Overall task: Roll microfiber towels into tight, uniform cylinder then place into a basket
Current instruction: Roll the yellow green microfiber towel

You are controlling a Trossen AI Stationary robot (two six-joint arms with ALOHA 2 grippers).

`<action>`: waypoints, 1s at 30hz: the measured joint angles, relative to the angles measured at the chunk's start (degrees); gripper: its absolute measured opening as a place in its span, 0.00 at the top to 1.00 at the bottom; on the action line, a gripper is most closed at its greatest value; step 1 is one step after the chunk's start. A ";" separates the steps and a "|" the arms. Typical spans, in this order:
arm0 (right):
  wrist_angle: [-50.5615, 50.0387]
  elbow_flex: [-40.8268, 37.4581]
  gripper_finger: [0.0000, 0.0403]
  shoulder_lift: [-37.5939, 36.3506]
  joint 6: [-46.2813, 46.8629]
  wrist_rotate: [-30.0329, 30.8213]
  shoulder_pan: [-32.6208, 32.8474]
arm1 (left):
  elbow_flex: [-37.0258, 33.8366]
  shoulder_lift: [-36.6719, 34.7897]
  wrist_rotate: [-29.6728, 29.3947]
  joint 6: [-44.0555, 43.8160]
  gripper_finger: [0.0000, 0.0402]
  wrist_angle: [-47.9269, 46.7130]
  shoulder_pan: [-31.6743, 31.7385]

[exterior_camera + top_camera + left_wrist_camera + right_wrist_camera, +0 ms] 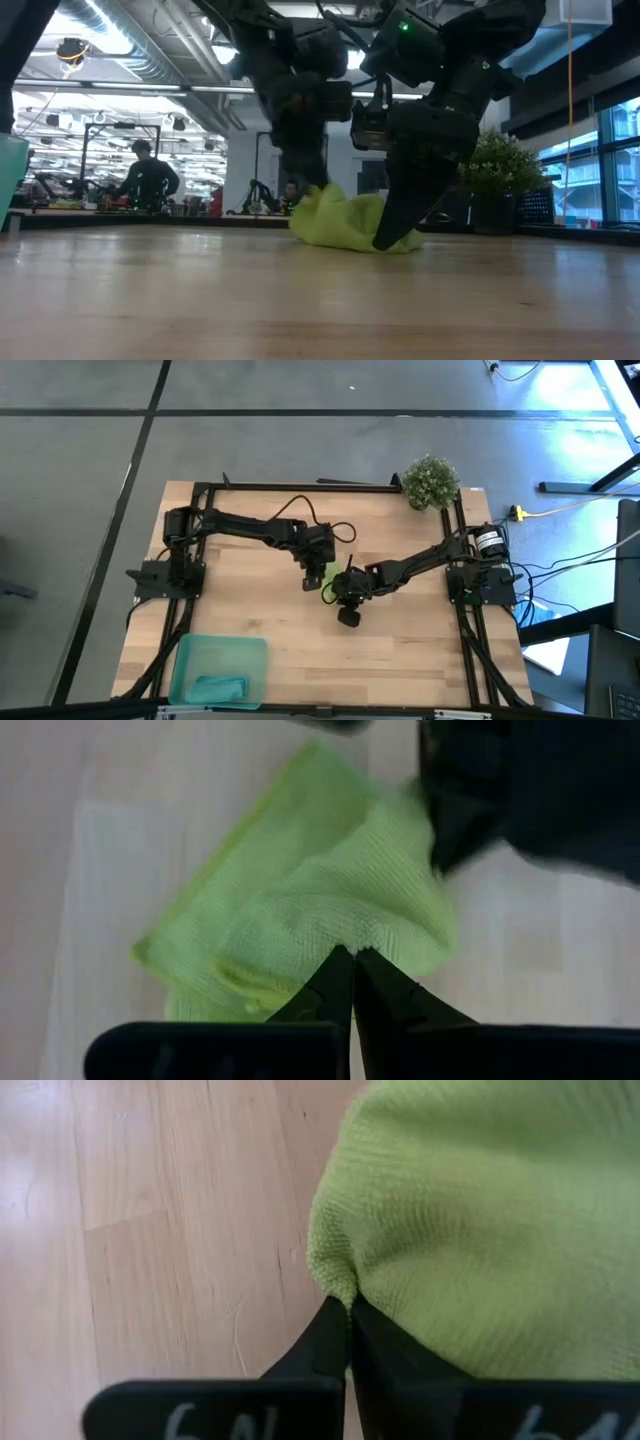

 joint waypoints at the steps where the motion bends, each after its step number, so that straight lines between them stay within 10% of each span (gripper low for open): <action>1: 0.20 -0.02 0.99 0.00 -0.04 0.02 0.02 | 0.00 0.27 -0.40 0.02 1.00 0.47 0.11; 16: 0.11 0.02 0.99 0.07 -0.08 0.01 -0.02 | -0.07 1.16 -5.31 -3.45 1.00 -1.35 2.40; 30: 0.09 0.02 0.99 0.04 -2.74 -3.97 0.09 | -3.96 0.97 -5.94 3.11 1.00 -12.57 -9.19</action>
